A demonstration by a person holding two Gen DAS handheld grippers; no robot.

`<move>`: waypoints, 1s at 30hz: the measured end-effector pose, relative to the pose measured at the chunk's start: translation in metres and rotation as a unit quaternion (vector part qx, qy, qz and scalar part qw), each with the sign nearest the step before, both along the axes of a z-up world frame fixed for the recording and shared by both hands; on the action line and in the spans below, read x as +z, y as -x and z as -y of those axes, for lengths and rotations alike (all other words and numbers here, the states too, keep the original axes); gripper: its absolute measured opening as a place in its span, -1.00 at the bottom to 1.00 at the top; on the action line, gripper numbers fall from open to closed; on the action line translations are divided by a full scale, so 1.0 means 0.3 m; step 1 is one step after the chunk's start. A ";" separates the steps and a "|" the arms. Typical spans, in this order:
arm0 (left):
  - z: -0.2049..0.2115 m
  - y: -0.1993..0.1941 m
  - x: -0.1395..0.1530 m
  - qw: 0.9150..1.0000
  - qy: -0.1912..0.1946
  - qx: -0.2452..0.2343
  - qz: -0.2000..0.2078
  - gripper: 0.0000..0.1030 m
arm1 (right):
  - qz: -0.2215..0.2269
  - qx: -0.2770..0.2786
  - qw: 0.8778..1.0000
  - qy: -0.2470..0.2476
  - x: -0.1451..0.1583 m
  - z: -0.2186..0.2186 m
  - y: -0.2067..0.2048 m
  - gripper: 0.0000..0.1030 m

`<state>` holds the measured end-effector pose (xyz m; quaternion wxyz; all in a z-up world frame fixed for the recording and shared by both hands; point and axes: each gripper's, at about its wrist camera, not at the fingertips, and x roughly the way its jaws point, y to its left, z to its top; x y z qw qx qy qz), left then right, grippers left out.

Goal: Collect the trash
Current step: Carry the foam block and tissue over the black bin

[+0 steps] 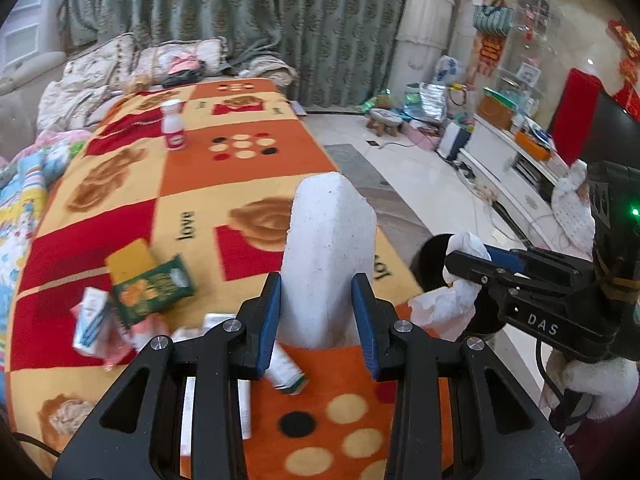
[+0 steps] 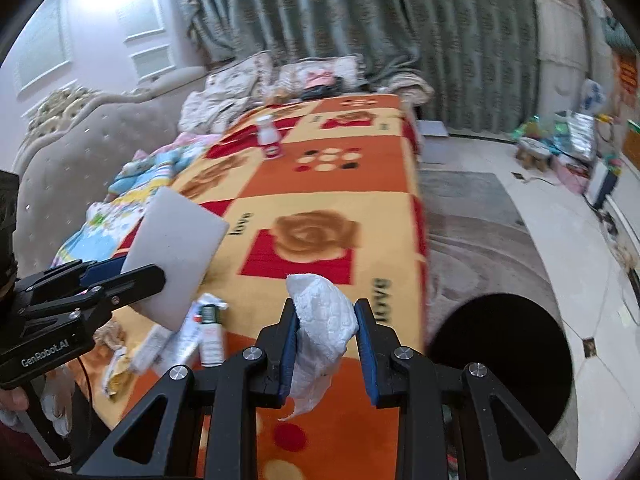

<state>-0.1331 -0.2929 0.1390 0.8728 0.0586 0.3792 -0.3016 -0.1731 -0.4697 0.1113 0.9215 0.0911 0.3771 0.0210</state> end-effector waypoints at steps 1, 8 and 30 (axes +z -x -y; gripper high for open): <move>0.030 0.008 -0.003 1.000 0.000 -0.007 -0.001 -0.36 | -0.001 -0.008 1.000 0.001 -0.002 0.023 0.008 -0.49; 0.197 0.043 -0.036 0.999 -0.001 -0.048 -0.017 -0.36 | -0.008 -0.066 0.998 0.001 -0.025 0.200 0.087 -0.49; 0.541 0.019 -0.203 0.989 0.023 -0.105 -0.099 -0.29 | -0.061 -0.163 0.985 0.008 -0.187 0.532 0.124 -0.49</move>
